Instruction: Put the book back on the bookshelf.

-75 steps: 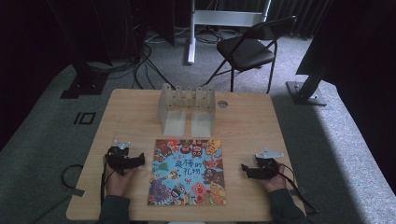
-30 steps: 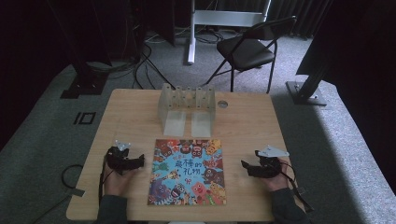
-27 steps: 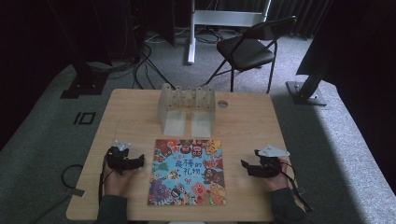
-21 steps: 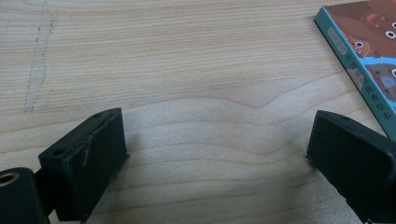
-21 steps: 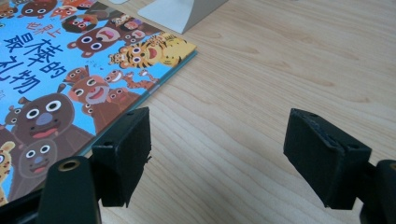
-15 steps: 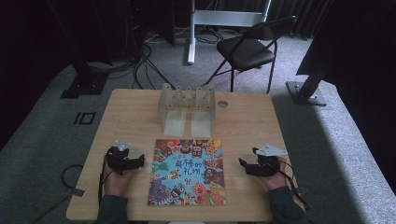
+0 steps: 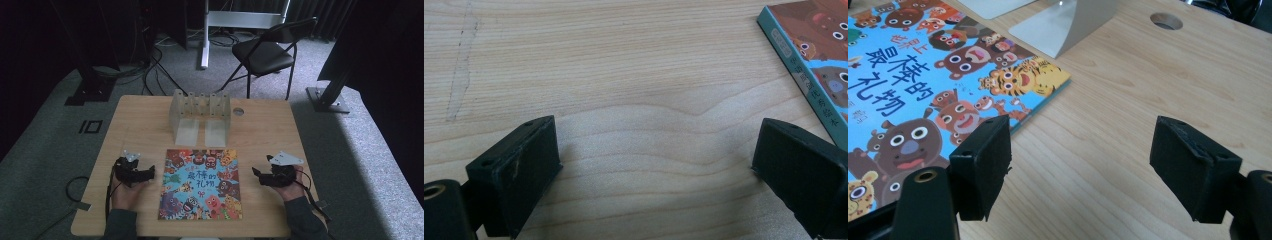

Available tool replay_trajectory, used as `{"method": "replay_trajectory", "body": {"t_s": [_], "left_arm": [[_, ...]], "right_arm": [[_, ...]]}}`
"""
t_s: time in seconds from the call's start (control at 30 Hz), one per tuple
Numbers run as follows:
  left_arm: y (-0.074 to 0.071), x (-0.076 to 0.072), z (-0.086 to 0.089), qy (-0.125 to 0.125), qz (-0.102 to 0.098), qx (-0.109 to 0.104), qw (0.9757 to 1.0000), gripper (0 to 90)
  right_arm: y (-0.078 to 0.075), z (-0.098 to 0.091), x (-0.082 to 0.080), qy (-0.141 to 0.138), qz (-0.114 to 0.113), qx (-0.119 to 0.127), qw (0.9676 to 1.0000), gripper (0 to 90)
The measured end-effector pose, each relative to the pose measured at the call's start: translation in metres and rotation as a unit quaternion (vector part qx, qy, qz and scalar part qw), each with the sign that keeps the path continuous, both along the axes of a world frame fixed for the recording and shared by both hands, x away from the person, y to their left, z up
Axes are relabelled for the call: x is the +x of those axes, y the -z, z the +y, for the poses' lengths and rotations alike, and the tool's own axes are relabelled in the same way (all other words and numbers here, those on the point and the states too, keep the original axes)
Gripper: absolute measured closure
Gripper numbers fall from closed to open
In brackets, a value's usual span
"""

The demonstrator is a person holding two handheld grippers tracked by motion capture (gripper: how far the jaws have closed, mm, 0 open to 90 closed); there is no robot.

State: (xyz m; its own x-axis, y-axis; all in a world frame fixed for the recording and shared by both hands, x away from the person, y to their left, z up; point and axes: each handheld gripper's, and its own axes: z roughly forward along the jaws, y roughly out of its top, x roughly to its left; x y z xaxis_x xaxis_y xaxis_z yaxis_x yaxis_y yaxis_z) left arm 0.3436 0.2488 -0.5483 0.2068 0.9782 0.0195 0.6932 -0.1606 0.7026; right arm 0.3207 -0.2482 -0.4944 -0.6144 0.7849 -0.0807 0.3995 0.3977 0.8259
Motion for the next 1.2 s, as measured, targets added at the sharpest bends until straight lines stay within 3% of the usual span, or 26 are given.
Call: {"method": "replay_trajectory", "body": {"t_s": [0.57, 1.2], "left_arm": [[0.000, 0.000, 0.000, 0.001, 0.000, 0.000, 1.0000, 5.2], [0.000, 0.000, 0.000, 0.000, -0.001, 0.000, 1.0000, 5.2]], "right_arm": [[-0.011, 0.015, 0.004, -0.014, -0.017, -0.009, 0.9997, 25.3], [-0.011, 0.034, 0.015, -0.028, -0.021, -0.010, 0.9993, 26.5]]}}
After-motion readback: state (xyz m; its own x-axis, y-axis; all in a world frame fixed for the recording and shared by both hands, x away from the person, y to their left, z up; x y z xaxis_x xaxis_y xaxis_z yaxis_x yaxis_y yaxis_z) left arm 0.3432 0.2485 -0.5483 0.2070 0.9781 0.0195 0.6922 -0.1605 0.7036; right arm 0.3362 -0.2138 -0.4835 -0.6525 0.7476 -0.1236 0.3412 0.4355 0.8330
